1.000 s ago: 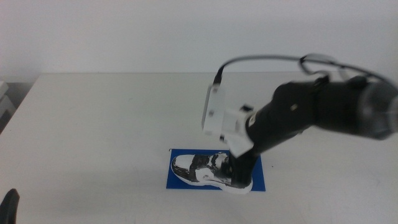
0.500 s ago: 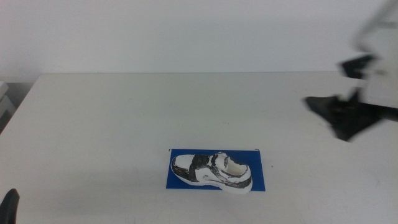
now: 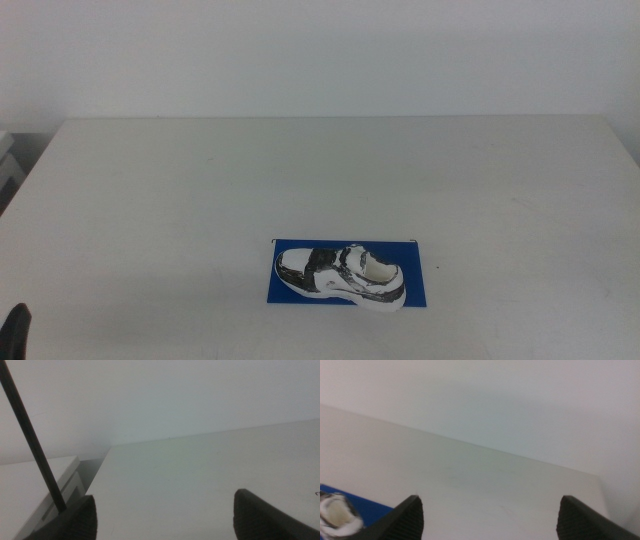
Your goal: Use one arm to grab the shoe from the table and place it on the mat.
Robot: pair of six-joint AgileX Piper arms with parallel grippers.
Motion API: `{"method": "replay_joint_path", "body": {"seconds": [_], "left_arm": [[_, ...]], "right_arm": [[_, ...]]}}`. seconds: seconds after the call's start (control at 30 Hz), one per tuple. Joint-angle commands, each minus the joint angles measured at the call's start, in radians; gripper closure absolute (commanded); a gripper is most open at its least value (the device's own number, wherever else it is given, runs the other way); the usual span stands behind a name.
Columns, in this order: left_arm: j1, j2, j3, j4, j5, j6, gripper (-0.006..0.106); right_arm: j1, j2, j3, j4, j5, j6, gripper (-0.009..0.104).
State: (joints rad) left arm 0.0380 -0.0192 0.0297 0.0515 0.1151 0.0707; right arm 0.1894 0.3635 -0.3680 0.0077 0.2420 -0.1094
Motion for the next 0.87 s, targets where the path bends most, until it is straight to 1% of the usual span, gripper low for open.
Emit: {"method": "replay_joint_path", "body": {"seconds": [0.0, 0.1, 0.33, 0.63, 0.67, 0.83], "left_arm": [[-0.004, -0.007, 0.005, -0.009, -0.081, -0.006, 0.007], [-0.004, -0.007, 0.005, -0.009, -0.081, -0.006, 0.007], [-0.004, -0.007, 0.005, -0.009, -0.081, -0.006, 0.007], [-0.004, -0.005, 0.005, -0.009, -0.082, -0.006, 0.007], [-0.004, -0.005, 0.005, -0.009, -0.082, -0.006, 0.007], [-0.004, -0.005, 0.005, -0.009, -0.082, -0.006, 0.007]], "right_arm": [[-0.038, -0.081, 0.041, -0.042, -0.07, 0.015, 0.01], [-0.07, -0.202, 0.115, -0.069, -0.057, 0.015, 0.01], [-0.076, -0.403, 0.257, -0.069, -0.057, 0.015, 0.01], [-0.075, -0.4, 0.405, -0.069, -0.06, 0.015, 0.01], [-0.075, -0.4, 0.401, -0.069, -0.025, 0.015, 0.01], [-0.075, -0.4, 0.401, -0.07, -0.031, 0.015, 0.01]]}}
